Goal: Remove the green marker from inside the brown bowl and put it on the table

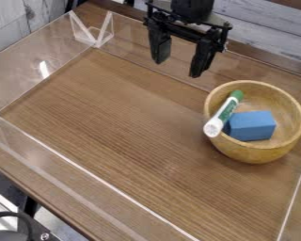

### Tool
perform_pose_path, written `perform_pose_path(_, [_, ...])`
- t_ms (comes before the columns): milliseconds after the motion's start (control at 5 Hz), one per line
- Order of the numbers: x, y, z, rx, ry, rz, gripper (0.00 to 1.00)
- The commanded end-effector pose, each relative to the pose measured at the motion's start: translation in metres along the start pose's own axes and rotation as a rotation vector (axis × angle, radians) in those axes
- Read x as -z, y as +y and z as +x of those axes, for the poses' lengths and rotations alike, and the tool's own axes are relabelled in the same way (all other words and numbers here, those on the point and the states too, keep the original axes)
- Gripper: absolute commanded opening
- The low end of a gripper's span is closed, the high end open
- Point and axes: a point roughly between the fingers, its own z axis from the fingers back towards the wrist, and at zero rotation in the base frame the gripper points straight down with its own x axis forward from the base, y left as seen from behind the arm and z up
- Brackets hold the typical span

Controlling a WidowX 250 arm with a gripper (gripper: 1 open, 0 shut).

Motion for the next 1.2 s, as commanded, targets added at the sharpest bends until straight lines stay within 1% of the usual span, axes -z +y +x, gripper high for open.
perform_pose_path(0, [0.003, -0.008, 0.005, 0.031, -0.004, -0.001, 1.0])
perform_pose_path(200, [0.003, -0.022, 0.015, 0.081, -0.018, -0.001, 1.0])
perform_pose_path(600, [0.004, -0.051, 0.033, 0.163, -0.061, -0.002, 1.0])
perform_pose_path(800, [0.006, -0.062, 0.042, 0.224, -0.076, 0.0, 1.0])
perform_pose_path(1000, [0.009, -0.07, 0.047, 0.25, -0.09, 0.002, 1.0])
